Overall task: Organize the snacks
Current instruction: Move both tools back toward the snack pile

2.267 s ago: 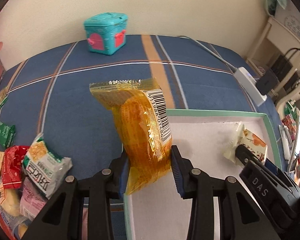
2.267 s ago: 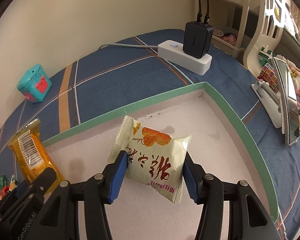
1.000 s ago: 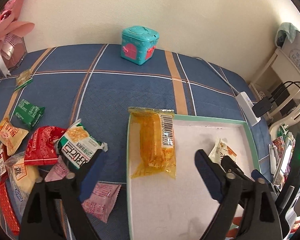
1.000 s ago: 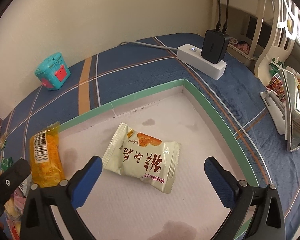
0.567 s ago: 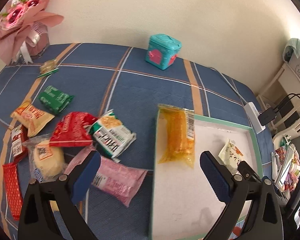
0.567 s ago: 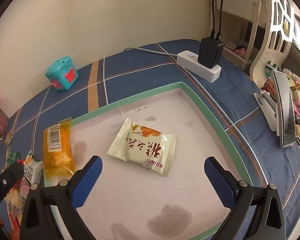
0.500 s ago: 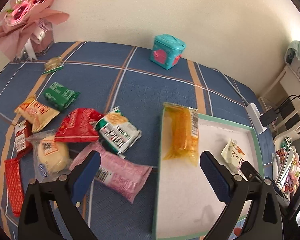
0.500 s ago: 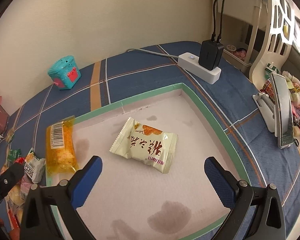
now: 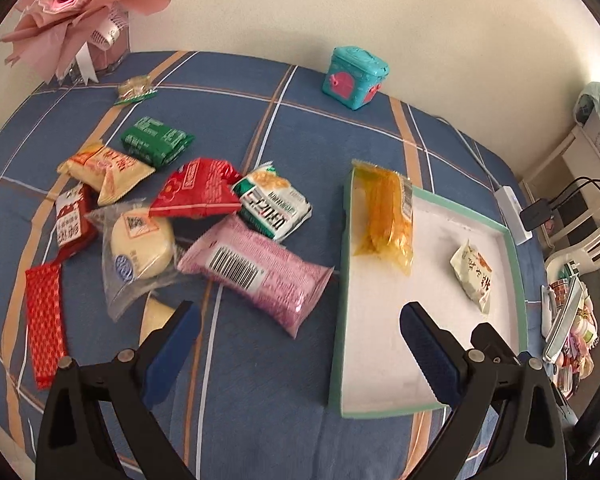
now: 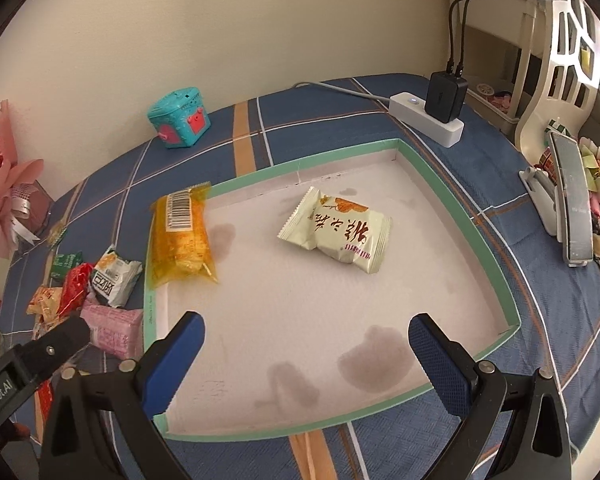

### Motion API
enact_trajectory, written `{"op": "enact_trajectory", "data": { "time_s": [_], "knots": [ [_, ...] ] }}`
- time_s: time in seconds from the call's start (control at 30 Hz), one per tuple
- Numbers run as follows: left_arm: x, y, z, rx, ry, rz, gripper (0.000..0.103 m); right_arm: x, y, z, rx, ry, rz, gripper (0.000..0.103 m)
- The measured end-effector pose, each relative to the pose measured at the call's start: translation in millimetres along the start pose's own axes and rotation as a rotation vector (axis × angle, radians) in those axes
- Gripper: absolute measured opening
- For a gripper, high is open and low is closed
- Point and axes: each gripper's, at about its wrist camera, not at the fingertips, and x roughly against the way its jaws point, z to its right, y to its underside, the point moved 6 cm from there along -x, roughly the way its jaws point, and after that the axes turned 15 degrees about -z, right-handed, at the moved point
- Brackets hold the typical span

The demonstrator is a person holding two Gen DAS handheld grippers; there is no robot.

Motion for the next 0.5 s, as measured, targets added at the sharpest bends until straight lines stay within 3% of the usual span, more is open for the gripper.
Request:
{"op": "enact_trajectory", "data": {
  "time_s": [0.13, 0.5],
  "knots": [
    [5.3, 13.5, -5.8, -0.007, -0.079, 0.003, 0.099, 1.5, 13.8, -9.1, 0.031, 0.003, -0.018, 0.103],
    [16.6, 28.2, -34.2, 0.041, -0.165, 0.003, 0.099, 6.4, 36.9, -21.2, 0.065, -0.014, -0.034, 0.103]
  ]
}}
